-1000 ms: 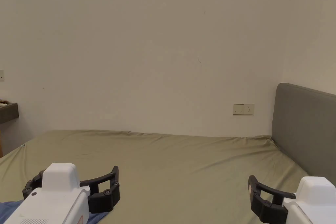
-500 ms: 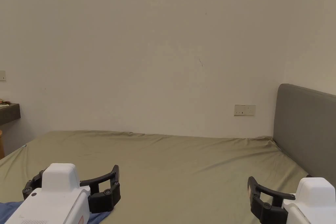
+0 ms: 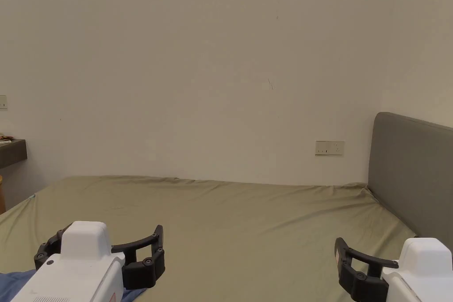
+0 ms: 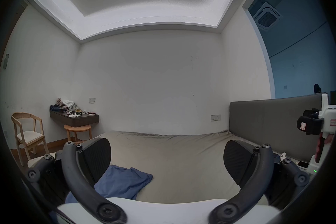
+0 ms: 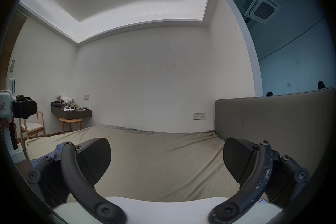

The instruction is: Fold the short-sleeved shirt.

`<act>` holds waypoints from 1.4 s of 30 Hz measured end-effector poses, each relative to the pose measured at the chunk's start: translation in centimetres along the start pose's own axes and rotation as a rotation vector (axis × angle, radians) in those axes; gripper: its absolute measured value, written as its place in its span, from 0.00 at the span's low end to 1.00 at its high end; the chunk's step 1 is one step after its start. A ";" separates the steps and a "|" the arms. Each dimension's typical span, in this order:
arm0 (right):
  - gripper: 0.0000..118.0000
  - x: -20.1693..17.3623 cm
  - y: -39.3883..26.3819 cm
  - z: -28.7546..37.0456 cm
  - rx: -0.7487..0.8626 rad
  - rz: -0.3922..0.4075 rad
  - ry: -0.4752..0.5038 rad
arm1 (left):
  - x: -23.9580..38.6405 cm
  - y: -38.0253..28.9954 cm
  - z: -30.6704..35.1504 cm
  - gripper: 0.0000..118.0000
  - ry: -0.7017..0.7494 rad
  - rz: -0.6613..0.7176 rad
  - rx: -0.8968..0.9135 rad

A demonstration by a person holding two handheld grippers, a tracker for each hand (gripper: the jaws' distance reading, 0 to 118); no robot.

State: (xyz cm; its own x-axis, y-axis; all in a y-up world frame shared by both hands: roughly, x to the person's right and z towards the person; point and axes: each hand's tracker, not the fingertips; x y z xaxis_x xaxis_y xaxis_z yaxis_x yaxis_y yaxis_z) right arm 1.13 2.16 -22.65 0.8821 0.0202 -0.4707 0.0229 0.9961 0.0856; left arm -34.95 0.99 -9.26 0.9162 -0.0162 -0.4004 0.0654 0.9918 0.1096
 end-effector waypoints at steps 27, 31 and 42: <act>0.02 -2.3 -0.2 -2.0 -0.022 -0.007 0.066 | -4.1 0.4 2.7 0.00 0.099 -0.022 -0.031; 0.02 -6.6 -0.2 -3.4 -0.025 -0.048 0.210 | -8.9 1.3 6.5 0.00 0.233 -0.032 -0.023; 0.02 -14.1 -0.7 -4.1 0.002 -0.079 0.400 | -14.4 0.8 12.5 0.00 0.402 -0.046 -0.081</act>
State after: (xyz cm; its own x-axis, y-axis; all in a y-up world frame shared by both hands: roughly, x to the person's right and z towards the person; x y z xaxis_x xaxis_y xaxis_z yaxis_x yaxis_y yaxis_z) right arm -13.28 1.58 -19.62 0.6250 -0.0237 -0.7802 0.0843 0.9957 0.0373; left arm -43.17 0.40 8.02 0.6845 -0.0261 -0.7285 0.0567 0.9982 0.0175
